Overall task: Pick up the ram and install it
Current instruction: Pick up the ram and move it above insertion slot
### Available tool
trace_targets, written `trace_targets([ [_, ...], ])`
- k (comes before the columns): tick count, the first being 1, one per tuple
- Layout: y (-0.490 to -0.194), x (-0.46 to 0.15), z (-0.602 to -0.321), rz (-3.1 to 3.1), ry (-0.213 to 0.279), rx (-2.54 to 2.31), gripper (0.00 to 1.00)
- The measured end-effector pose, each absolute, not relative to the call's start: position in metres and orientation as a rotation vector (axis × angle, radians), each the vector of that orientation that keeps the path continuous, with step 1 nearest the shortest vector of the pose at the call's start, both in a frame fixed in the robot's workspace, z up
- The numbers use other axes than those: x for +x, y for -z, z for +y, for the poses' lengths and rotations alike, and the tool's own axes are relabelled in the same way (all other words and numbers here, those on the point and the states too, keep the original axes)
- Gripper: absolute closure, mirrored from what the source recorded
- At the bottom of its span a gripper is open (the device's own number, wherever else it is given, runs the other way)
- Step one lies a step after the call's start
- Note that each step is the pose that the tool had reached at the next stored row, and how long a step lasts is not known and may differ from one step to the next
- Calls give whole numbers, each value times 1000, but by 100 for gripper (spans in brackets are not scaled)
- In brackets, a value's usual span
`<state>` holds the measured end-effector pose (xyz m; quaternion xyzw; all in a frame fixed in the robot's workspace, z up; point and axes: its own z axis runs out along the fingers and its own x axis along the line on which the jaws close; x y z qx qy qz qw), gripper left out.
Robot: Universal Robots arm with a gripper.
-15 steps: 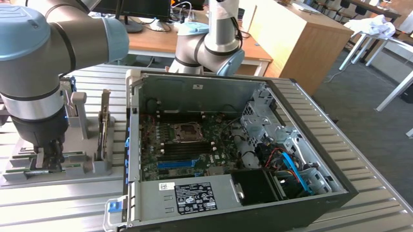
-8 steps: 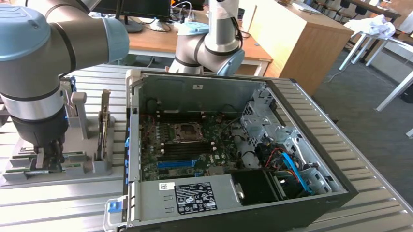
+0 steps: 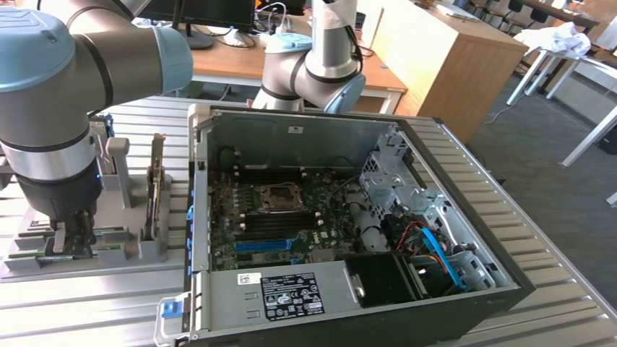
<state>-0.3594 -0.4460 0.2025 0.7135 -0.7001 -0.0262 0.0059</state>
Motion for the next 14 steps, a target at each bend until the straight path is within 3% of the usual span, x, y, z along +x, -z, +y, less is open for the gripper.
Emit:
trace_targets([
  [6, -203, -359, -446, -2191, 82, 2233, 72],
  [7, -203, -359, -446, -2191, 82, 2233, 78],
  [14, -203, -359, -446, -2191, 82, 2233, 80],
])
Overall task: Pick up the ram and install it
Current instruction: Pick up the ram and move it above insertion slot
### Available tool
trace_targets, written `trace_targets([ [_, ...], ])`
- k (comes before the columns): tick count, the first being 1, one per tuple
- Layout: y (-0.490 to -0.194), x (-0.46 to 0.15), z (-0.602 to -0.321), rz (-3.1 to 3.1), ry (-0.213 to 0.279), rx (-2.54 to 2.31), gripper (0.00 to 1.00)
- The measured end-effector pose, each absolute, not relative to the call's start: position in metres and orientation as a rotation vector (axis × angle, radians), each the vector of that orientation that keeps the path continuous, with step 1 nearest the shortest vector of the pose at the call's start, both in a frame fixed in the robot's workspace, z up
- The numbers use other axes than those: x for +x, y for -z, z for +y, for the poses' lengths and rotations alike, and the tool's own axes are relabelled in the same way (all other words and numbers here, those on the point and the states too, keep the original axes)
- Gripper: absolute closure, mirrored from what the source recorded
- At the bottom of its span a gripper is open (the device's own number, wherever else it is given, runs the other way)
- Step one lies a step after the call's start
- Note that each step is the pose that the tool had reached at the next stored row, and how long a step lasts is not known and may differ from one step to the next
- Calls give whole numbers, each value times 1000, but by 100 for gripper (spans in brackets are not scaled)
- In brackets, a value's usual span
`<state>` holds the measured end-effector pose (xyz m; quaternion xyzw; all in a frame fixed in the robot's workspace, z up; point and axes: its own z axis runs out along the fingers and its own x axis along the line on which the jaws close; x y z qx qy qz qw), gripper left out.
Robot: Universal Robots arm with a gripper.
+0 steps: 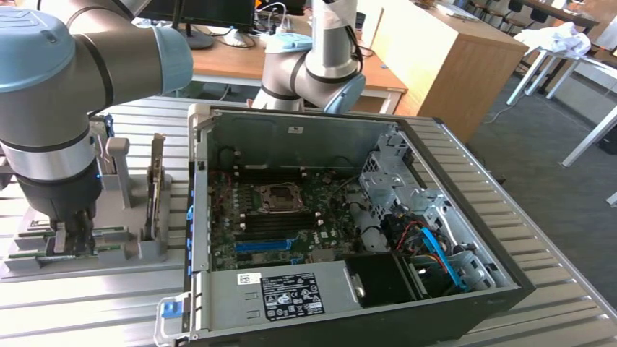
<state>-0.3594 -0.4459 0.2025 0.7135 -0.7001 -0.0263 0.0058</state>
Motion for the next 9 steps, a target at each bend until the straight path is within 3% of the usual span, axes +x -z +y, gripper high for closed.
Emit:
trace_targets([
  [1, -203, -359, -446, -2191, 82, 2233, 87],
  [9, -202, -359, -446, -2191, 82, 2233, 87],
])
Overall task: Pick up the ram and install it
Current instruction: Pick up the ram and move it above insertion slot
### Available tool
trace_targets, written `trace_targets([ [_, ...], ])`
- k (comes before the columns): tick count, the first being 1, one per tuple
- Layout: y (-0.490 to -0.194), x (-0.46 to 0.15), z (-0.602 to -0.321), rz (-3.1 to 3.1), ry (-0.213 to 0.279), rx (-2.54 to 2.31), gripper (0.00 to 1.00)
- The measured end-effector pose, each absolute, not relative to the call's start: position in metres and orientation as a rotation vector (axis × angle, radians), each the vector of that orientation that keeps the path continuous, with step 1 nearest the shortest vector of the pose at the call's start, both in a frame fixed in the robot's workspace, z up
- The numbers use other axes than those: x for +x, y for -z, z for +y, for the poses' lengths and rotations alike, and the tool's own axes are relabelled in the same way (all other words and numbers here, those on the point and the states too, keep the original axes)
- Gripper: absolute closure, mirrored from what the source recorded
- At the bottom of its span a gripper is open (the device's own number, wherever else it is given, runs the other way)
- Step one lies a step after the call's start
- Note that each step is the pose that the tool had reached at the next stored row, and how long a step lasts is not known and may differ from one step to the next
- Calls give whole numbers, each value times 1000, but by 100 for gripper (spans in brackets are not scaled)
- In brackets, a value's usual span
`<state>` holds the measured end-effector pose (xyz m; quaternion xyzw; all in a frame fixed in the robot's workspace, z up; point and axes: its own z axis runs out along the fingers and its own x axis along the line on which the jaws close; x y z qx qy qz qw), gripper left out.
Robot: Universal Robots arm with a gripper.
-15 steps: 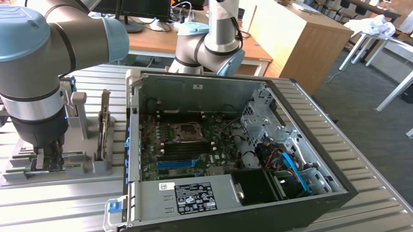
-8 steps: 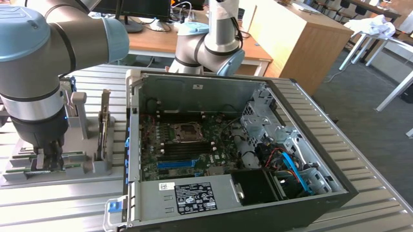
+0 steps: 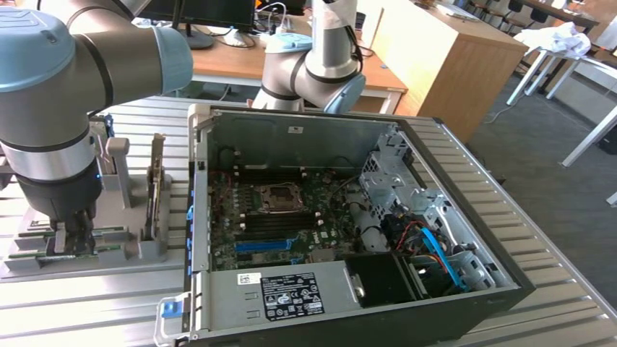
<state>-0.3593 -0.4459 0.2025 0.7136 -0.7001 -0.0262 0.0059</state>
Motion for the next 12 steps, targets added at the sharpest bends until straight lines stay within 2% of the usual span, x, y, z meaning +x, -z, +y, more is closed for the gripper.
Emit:
trace_targets([
  [12, -202, -359, -445, -2191, 82, 2233, 89],
])
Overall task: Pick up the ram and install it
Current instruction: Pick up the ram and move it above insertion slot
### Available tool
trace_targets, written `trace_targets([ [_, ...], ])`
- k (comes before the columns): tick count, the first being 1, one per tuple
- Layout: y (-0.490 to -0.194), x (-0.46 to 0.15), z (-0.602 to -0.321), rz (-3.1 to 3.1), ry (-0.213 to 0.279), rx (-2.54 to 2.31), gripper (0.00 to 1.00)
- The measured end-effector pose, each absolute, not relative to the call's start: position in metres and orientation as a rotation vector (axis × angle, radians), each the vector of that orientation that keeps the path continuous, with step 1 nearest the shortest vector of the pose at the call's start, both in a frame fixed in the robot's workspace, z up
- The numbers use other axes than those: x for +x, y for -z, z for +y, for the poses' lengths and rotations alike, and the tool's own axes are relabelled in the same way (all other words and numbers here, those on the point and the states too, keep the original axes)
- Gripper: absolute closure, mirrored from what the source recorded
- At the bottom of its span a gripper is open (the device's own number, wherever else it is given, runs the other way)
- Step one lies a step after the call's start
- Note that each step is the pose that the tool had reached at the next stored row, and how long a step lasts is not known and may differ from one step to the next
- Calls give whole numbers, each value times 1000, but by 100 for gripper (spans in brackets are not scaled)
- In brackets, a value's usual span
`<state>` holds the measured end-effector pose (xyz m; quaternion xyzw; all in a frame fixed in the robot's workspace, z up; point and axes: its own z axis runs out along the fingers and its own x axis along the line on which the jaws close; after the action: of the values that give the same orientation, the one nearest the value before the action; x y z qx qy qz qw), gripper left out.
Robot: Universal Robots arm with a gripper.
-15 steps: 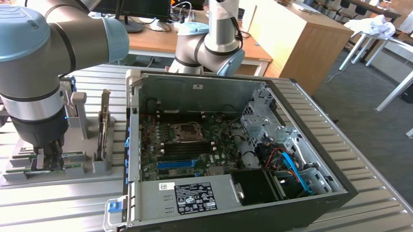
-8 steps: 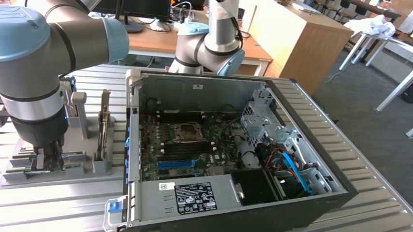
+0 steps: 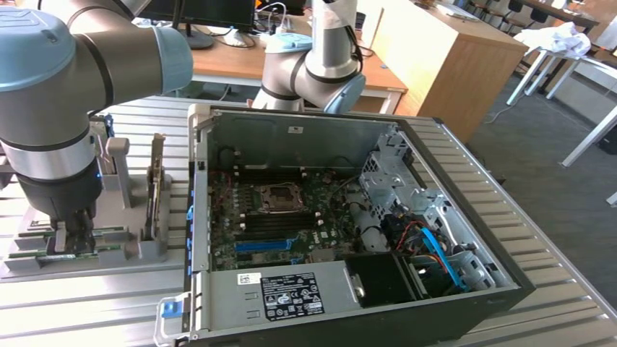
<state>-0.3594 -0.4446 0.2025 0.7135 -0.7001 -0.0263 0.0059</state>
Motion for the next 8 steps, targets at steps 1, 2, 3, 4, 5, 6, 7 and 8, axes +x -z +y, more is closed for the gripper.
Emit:
trace_targets([
  [1, -202, -359, -445, -2191, 82, 2233, 89],
  [2, -202, -359, -445, -2191, 82, 2233, 89],
  [3, -202, -359, -445, -2191, 82, 2233, 89],
  [4, -202, -359, -445, -2191, 82, 2233, 89],
  [5, -202, -359, -445, -2191, 82, 2233, 89],
  [6, -203, -359, -445, -2191, 82, 2233, 89],
  [7, -203, -359, -445, -2191, 82, 2233, 89],
  [8, -203, -359, -445, -2191, 82, 2233, 89],
])
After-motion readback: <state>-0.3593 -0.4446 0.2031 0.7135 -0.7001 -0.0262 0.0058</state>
